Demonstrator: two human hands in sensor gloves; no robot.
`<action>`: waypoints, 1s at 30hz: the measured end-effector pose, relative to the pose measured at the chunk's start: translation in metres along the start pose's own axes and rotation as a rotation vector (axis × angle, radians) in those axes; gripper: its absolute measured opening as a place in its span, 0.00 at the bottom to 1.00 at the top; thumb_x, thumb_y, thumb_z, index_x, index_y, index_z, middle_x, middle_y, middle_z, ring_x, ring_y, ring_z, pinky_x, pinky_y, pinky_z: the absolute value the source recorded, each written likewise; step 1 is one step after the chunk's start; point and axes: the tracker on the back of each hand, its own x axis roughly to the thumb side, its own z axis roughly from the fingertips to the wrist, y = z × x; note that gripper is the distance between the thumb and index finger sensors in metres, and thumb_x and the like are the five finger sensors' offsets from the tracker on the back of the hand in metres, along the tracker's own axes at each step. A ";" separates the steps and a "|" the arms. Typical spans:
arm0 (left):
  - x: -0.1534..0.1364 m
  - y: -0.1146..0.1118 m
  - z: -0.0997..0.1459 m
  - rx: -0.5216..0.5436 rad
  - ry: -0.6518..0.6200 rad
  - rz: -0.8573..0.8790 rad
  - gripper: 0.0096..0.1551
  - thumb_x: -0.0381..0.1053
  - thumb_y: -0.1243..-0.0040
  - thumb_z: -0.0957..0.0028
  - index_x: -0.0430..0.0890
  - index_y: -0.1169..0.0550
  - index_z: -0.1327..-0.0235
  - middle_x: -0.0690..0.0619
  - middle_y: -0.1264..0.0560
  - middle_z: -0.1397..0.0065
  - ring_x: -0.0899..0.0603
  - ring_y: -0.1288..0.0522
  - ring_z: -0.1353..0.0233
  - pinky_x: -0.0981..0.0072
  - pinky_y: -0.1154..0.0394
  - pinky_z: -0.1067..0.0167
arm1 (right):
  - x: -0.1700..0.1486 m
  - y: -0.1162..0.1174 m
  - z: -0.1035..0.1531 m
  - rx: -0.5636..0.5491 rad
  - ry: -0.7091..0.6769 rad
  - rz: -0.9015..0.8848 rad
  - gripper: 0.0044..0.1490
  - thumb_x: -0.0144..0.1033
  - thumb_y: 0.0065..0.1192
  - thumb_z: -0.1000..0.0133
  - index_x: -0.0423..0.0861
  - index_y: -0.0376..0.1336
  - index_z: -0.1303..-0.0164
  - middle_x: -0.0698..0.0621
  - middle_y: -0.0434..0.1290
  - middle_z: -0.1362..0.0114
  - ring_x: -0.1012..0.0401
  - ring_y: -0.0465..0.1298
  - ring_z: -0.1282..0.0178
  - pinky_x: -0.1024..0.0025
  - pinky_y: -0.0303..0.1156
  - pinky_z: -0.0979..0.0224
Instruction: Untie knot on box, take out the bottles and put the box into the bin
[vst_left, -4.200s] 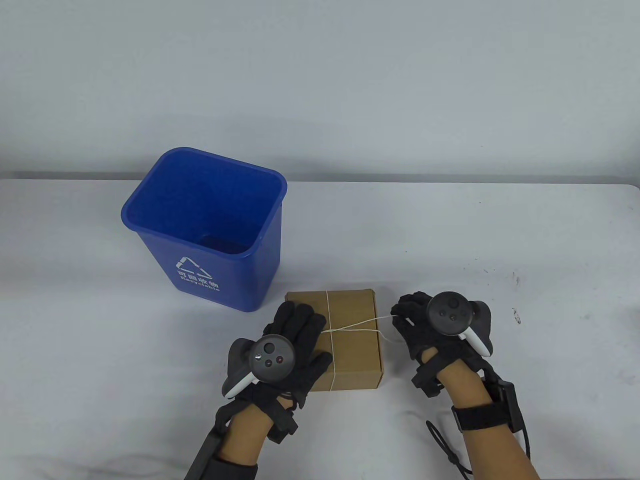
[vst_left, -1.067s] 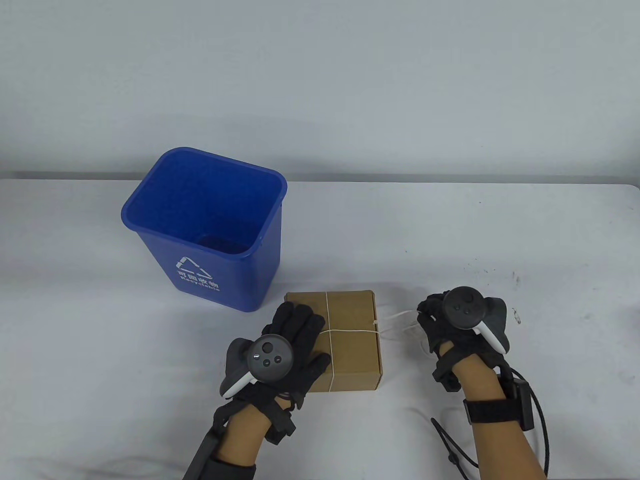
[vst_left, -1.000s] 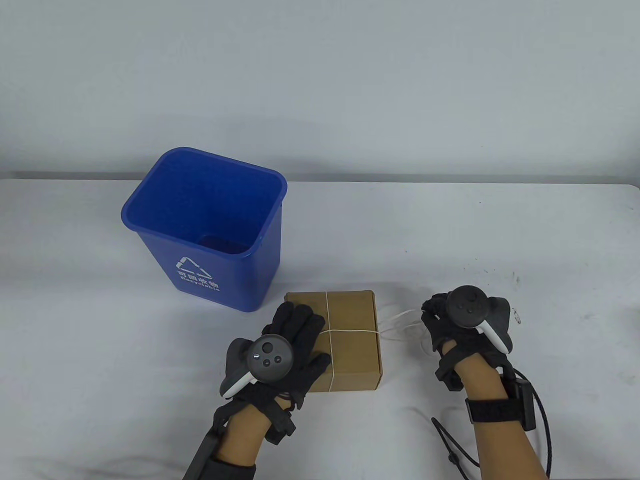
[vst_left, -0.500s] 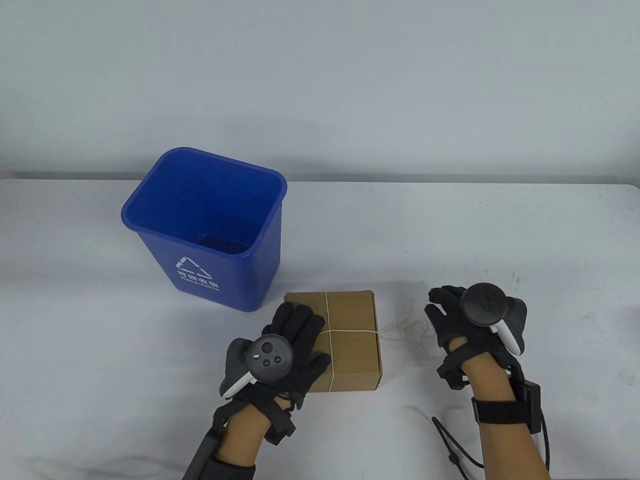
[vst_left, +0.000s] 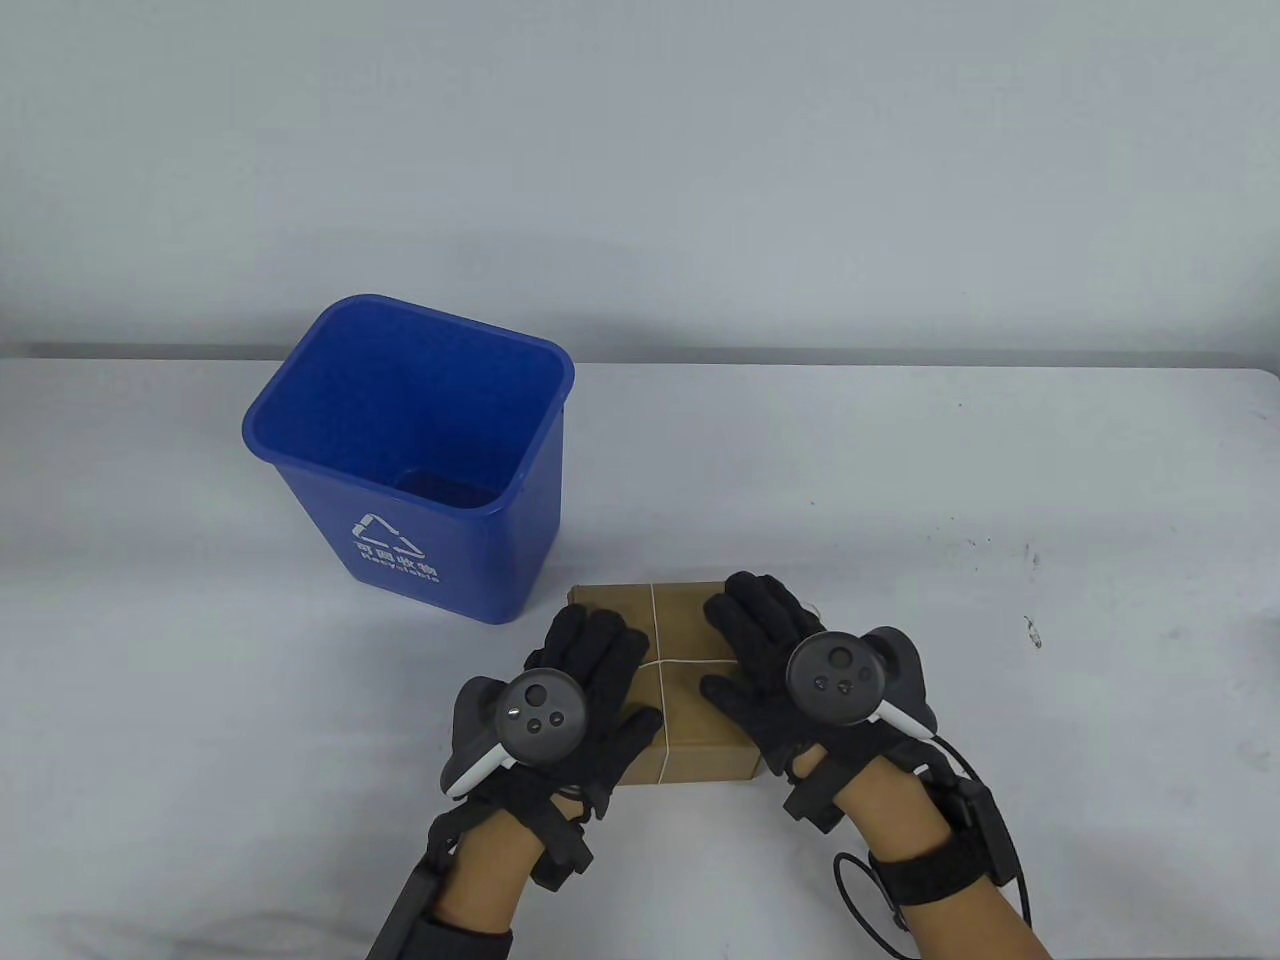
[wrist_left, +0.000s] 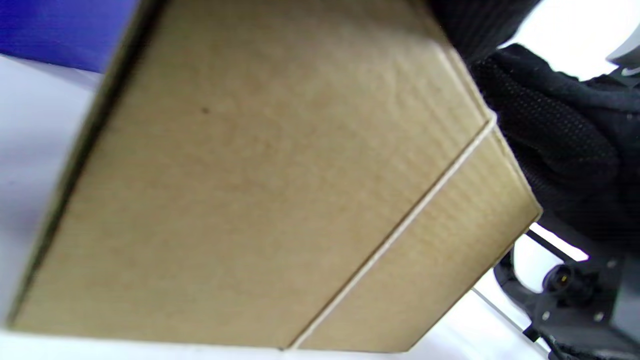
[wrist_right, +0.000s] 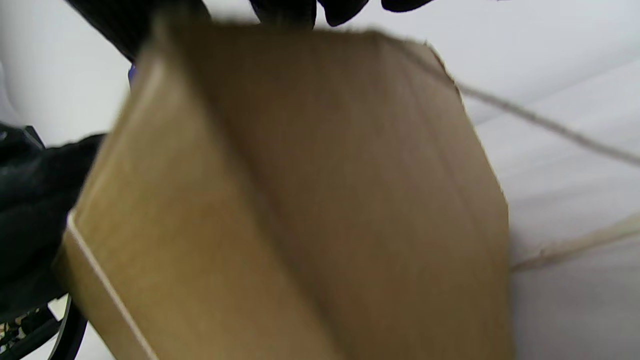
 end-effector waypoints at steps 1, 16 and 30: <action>-0.001 0.000 0.000 0.008 0.010 0.016 0.51 0.65 0.47 0.45 0.47 0.53 0.16 0.47 0.64 0.16 0.30 0.70 0.16 0.20 0.58 0.28 | -0.002 0.004 -0.001 0.009 0.004 -0.002 0.49 0.56 0.49 0.44 0.43 0.43 0.19 0.43 0.35 0.15 0.35 0.40 0.18 0.26 0.44 0.29; -0.027 0.025 0.010 0.098 0.283 0.161 0.58 0.64 0.38 0.48 0.41 0.55 0.19 0.37 0.40 0.23 0.32 0.22 0.43 0.42 0.24 0.44 | -0.012 0.014 -0.005 0.074 0.047 -0.077 0.50 0.57 0.48 0.43 0.43 0.40 0.19 0.44 0.32 0.16 0.35 0.34 0.19 0.26 0.42 0.29; -0.047 0.037 0.011 0.097 0.335 0.209 0.32 0.60 0.44 0.45 0.33 0.17 0.51 0.45 0.14 0.61 0.43 0.13 0.70 0.45 0.16 0.61 | -0.013 0.015 -0.005 0.075 0.045 -0.085 0.50 0.57 0.48 0.43 0.42 0.40 0.19 0.43 0.32 0.16 0.35 0.34 0.19 0.26 0.42 0.29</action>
